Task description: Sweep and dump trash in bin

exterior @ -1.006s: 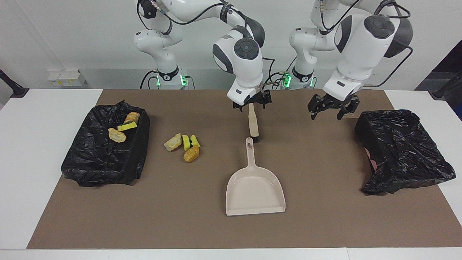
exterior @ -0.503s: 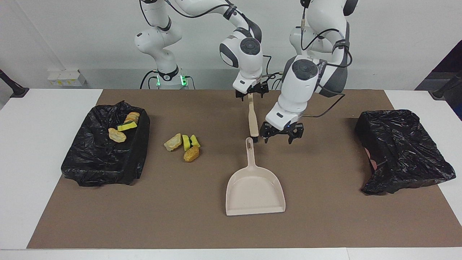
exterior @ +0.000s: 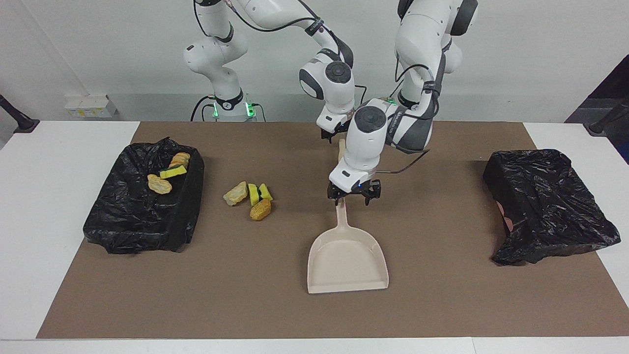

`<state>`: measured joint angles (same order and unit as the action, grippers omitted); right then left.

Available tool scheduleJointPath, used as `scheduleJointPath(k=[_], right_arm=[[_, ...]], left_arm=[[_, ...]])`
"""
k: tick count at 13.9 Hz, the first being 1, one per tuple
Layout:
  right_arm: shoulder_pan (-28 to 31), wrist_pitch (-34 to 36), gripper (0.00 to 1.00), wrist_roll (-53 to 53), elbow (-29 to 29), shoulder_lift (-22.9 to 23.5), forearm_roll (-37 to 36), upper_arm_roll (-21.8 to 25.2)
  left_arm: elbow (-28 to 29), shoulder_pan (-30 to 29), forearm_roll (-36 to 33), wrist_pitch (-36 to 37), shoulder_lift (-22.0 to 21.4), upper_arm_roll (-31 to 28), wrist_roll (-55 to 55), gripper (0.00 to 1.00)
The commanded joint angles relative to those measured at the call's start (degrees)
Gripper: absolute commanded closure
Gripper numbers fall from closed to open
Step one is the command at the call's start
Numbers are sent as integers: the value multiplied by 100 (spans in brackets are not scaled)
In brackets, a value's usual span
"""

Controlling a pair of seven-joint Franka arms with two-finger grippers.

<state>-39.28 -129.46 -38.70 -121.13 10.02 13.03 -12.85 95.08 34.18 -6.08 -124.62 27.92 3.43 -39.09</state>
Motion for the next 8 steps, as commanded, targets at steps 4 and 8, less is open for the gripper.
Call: scheduleJointPath(k=[4,8], right_arm=[[-1,-54,100,-85,-140,-97,-19,37],[235,971,100,-173,176,-262,-194,81]], left_arm=[[-349,27,-69,420,-67,-97,-107,0],[-333,36,-60,448,-76,-97,-81,91]])
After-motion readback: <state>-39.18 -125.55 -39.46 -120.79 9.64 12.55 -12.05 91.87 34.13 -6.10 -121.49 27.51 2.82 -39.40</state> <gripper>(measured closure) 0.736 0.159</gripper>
